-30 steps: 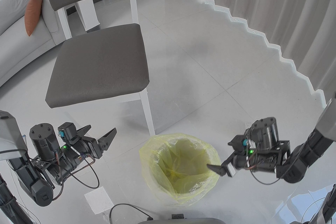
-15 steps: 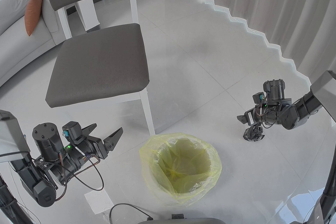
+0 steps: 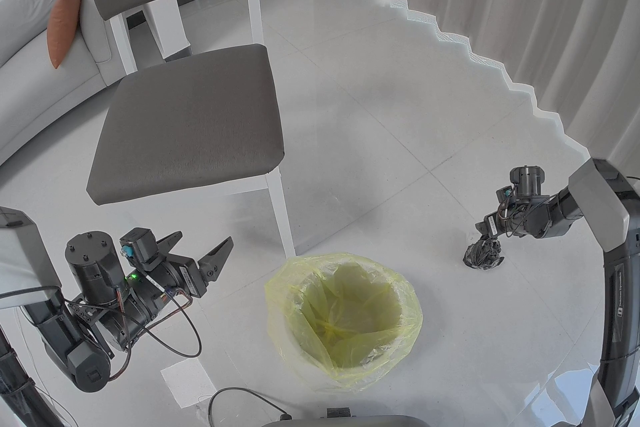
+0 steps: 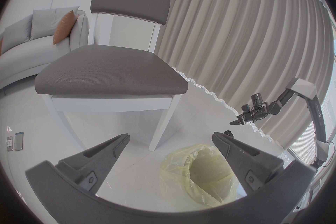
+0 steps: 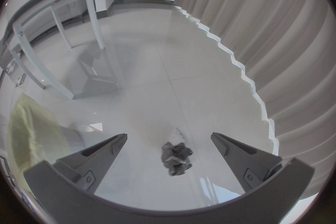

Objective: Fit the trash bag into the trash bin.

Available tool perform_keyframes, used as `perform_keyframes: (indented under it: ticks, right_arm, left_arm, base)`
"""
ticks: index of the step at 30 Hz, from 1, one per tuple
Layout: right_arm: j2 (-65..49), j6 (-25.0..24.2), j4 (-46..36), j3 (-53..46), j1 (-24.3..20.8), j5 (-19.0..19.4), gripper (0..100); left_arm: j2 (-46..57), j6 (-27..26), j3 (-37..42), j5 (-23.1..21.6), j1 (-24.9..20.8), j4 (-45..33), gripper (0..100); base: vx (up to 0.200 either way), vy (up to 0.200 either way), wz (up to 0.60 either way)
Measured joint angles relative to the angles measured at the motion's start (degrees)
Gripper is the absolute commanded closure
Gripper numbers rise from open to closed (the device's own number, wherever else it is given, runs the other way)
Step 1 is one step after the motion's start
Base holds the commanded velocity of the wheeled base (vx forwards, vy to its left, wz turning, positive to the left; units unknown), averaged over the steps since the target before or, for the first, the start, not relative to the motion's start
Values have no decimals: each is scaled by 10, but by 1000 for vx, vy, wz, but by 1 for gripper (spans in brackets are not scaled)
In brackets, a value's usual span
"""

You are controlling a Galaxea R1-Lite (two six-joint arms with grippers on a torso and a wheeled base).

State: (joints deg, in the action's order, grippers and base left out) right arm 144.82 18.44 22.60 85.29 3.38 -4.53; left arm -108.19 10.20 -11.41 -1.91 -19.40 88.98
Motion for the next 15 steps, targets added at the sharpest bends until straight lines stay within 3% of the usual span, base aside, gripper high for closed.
perform_keyframes:
  ticks: [15]
  right_arm:
    - [117, 1, -26, 110, 11, 16, 0]
  left_arm:
    - [-3, 1, 1, 21, -2, 0, 0]
  base:
    - [0, 0, 0]
